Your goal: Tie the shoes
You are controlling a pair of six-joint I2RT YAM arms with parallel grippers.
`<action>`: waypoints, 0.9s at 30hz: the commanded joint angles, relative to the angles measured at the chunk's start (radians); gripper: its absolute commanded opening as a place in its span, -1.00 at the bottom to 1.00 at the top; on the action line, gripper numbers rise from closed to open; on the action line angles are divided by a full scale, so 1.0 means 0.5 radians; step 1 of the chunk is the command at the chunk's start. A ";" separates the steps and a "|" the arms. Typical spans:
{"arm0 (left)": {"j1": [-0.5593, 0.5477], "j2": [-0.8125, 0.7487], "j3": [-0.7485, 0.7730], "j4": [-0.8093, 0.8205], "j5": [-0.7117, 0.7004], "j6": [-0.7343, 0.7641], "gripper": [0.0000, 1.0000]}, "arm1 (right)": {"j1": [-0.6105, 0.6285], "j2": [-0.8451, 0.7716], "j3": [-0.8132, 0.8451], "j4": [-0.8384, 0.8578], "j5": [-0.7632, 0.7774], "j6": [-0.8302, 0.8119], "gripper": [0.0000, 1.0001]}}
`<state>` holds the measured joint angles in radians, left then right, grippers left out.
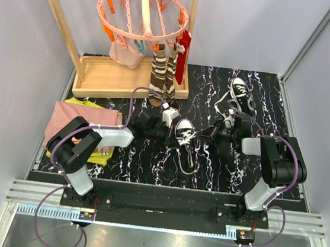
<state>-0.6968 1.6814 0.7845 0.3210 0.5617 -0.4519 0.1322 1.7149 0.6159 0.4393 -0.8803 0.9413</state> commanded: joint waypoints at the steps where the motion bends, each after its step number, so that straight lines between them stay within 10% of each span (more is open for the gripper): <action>1: 0.034 -0.120 -0.014 -0.108 0.039 0.127 -1.00 | 0.015 -0.122 0.115 -0.148 0.070 -0.281 -1.00; 14: 0.041 -0.099 0.029 -0.216 0.101 0.232 -0.98 | 0.027 -0.322 0.210 -0.541 0.125 -0.947 -1.00; 27: 0.013 0.064 0.051 0.107 0.174 0.020 -0.26 | 0.058 -0.337 0.210 -0.556 0.119 -0.990 -1.00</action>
<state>-0.6823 1.6932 0.7849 0.2844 0.6086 -0.4126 0.1528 1.5814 0.6846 0.1547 -0.8349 0.4747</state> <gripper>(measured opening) 0.355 0.009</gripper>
